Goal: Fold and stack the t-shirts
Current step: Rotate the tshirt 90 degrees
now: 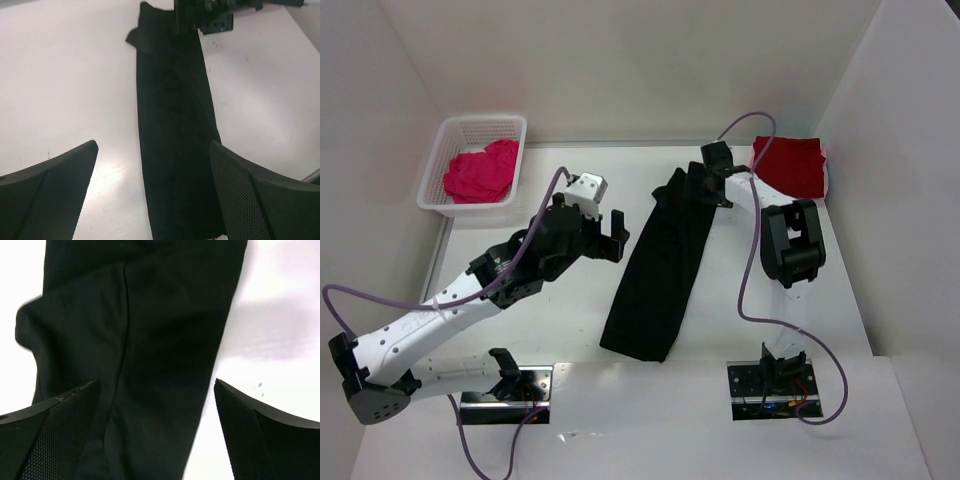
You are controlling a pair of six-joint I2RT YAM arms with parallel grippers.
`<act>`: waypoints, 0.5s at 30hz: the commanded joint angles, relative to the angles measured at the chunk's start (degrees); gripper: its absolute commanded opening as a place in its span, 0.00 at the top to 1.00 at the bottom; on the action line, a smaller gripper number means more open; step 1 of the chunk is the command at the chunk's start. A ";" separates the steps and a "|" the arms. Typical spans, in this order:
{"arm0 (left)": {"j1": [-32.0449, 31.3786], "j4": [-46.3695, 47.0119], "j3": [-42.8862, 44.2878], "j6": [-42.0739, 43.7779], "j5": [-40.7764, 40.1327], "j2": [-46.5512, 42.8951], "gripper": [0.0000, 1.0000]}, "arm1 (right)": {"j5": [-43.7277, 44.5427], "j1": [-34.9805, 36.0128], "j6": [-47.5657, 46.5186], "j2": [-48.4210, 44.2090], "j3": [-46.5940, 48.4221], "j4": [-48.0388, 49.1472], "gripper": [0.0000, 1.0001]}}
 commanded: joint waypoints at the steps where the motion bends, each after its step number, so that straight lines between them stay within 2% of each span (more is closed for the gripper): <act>1: -0.26 1.44 0.15 -1.04 -4.62 -0.62 0.00 | 2.86 1.40 0.26 2.86 6.21 -0.50 0.01; 15: -0.26 0.74 -0.99 0.99 -9.09 -1.76 0.00 | 12.89 7.29 -0.27 19.38 22.65 -10.96 0.01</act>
